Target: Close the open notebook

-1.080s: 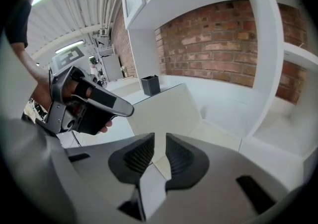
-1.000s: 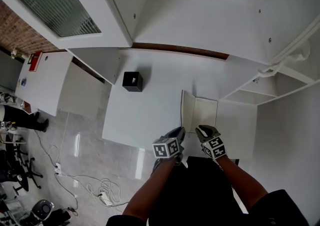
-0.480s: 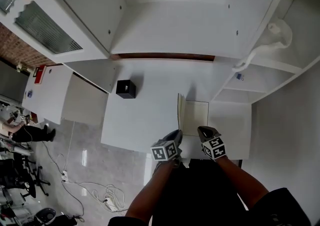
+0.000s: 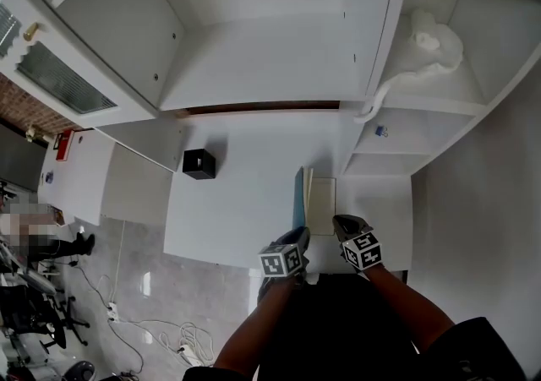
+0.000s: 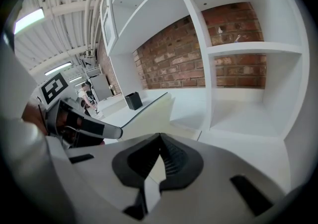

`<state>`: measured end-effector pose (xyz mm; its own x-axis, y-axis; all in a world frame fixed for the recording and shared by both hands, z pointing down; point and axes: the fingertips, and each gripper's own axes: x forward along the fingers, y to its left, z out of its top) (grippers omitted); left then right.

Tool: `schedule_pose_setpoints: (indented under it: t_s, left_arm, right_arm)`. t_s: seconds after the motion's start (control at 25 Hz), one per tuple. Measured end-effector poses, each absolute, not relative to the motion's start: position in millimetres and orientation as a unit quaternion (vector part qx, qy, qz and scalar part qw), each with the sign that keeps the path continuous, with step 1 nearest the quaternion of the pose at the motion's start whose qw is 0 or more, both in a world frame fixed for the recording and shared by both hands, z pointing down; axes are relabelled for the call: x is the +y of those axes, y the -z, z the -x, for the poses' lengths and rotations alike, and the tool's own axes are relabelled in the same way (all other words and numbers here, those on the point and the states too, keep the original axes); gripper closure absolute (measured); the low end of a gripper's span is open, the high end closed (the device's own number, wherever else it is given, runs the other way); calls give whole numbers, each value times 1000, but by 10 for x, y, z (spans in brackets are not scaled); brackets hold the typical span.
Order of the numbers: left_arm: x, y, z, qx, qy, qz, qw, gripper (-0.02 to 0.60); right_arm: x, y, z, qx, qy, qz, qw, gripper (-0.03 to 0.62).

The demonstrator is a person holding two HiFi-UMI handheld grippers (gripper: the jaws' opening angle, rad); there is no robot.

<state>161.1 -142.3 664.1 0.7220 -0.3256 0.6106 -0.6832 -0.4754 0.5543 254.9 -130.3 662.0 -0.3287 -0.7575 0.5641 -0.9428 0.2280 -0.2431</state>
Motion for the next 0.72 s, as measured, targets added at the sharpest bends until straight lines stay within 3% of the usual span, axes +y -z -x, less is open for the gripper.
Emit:
schedule_pose_setpoints:
  t_s: [0.72]
  left_arm:
    - [-1083,-7060,-2184,-270,-302,-827,391,532]
  right_arm:
    - [-810,-6757,-3150,-736,-292,-588,168,594]
